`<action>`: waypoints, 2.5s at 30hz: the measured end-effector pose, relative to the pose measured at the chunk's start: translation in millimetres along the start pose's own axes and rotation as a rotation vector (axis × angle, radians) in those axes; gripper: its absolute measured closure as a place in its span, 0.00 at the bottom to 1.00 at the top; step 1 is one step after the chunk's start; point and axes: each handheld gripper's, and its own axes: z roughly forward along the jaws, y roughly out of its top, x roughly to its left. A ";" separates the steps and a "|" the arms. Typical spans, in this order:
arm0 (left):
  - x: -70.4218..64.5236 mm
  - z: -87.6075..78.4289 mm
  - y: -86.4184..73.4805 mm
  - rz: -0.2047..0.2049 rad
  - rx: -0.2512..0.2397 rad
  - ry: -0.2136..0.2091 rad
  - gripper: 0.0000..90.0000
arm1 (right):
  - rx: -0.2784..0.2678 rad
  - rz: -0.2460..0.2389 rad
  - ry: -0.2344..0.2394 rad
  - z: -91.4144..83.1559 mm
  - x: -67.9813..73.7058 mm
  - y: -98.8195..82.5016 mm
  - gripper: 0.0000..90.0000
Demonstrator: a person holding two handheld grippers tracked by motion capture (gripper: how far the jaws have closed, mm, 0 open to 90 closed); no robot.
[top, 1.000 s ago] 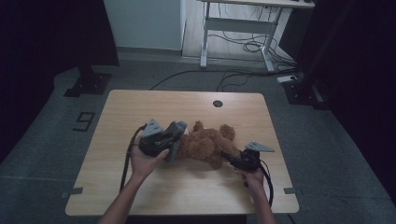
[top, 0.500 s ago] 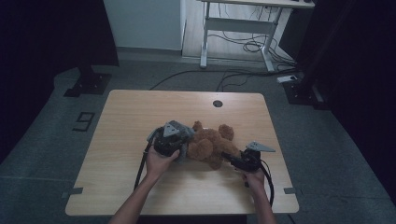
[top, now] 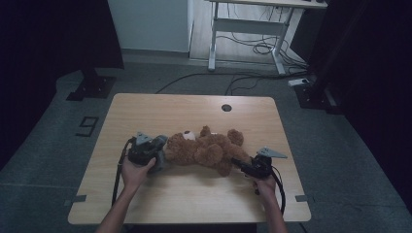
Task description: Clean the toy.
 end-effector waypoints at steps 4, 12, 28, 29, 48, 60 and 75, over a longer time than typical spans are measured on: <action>-12.8 -21.7 13.9 0.012 -0.094 -0.052 0.90 | -0.003 0.002 -0.001 0.6 0.5 -0.1 0.62; -98.8 -23.5 68.1 0.187 -0.159 -0.185 0.90 | -0.001 -0.004 -0.002 -0.3 1.0 0.1 0.62; -129.7 67.5 68.9 0.153 0.047 -0.309 0.90 | 0.006 -0.014 0.000 -1.1 0.4 0.9 0.62; -127.6 64.0 65.8 0.161 0.056 -0.299 0.90 | 0.007 -0.014 0.000 -1.2 0.7 0.8 0.62; -102.4 28.5 56.9 0.177 0.019 -0.262 0.90 | 0.010 0.004 0.007 -1.5 0.1 0.3 0.62; -183.2 70.9 84.7 0.261 0.089 -0.401 0.90 | 0.009 0.007 0.009 -1.2 -1.6 0.0 0.62; -162.3 72.5 31.5 0.212 0.155 -0.429 0.90 | 0.009 0.026 0.012 -2.0 -4.1 -0.9 0.62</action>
